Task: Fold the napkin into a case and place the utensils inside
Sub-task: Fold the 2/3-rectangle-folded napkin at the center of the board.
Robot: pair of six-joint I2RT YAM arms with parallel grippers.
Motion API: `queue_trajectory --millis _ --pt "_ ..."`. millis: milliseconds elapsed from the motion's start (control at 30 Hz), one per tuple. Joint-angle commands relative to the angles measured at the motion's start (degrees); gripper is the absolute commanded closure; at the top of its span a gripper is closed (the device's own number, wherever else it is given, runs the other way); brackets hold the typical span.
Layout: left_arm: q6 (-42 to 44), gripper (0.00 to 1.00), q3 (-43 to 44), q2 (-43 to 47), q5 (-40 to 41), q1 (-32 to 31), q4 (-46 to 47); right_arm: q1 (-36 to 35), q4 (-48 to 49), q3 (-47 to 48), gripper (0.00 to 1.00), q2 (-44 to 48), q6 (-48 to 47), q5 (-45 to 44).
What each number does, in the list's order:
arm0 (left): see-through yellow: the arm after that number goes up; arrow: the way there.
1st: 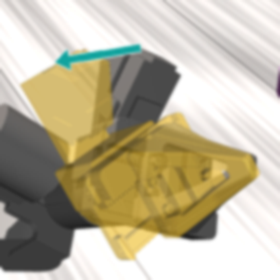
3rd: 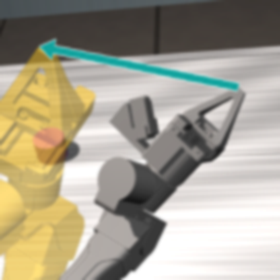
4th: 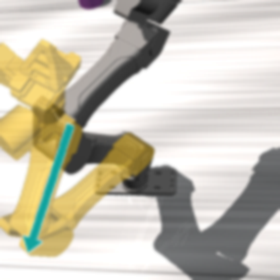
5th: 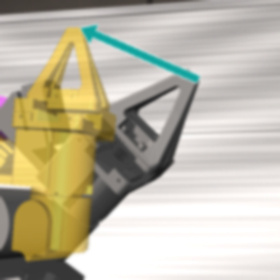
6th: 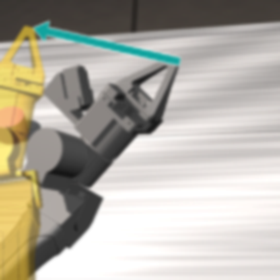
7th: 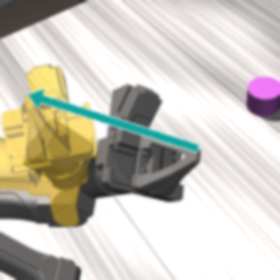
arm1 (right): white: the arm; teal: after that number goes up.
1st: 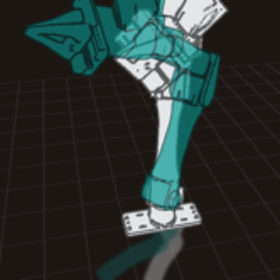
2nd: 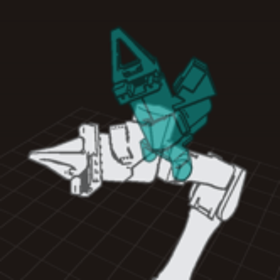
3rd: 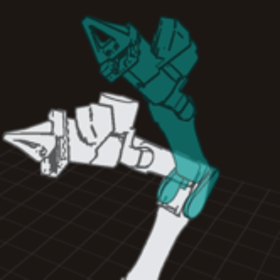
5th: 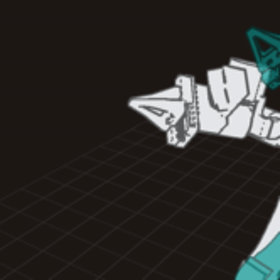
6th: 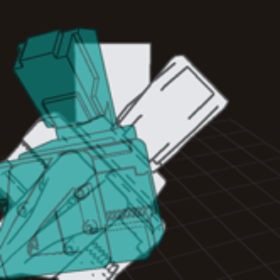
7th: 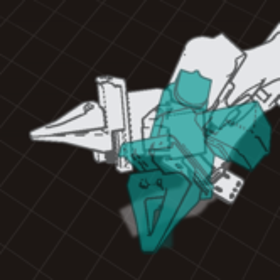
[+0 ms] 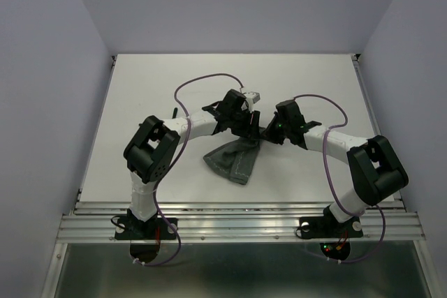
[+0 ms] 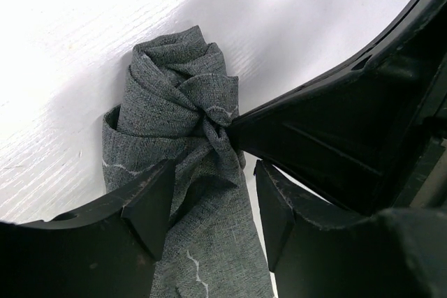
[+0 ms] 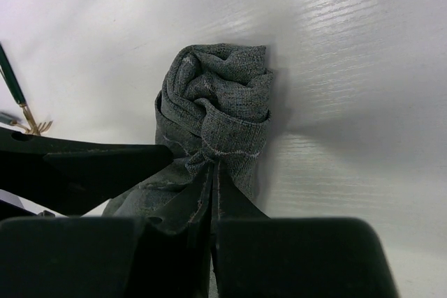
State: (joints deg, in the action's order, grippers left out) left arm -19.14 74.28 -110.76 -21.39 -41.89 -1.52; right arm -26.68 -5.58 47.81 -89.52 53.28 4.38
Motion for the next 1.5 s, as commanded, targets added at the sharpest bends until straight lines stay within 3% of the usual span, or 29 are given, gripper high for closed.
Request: queue_trajectory --millis 0,433,833,1100,1167,1267,1333,1400,1467 --pt "2.17 0.39 -0.37 2.92 -0.59 -0.21 -0.77 -0.39 1.89 1.06 0.99 0.83 -0.45 0.36" --pt "2.96 0.46 2.01 -0.51 -1.46 -1.44 -1.2 -0.39 1.45 1.93 0.99 0.39 -0.63 0.54" --pt "3.05 0.46 3.32 -1.56 -0.32 -2.23 -1.21 -0.39 1.45 2.46 0.99 0.13 -0.54 0.98" --pt "2.88 0.53 3.94 -2.44 0.82 -2.58 -1.21 -0.39 1.45 2.55 0.99 0.13 -0.54 1.07" --pt "2.88 0.57 4.21 -2.62 0.91 -2.67 -1.21 -0.39 1.37 2.64 0.99 0.22 -0.54 1.07" --pt "2.53 0.75 4.47 -3.15 1.08 -2.67 -1.21 -0.39 1.37 2.55 0.99 0.31 -0.54 1.07" --pt "2.44 0.83 4.56 -3.41 1.26 -2.67 -1.21 -0.39 1.37 2.64 0.99 0.31 -0.63 1.07" --pt "2.0 0.97 4.64 -3.58 1.44 -2.67 -1.29 -0.39 1.36 2.64 0.99 0.39 -0.63 1.07" --pt "1.82 1.0 4.91 -3.94 1.26 -2.67 -1.29 -0.39 1.28 2.55 0.99 0.39 -0.63 1.15"
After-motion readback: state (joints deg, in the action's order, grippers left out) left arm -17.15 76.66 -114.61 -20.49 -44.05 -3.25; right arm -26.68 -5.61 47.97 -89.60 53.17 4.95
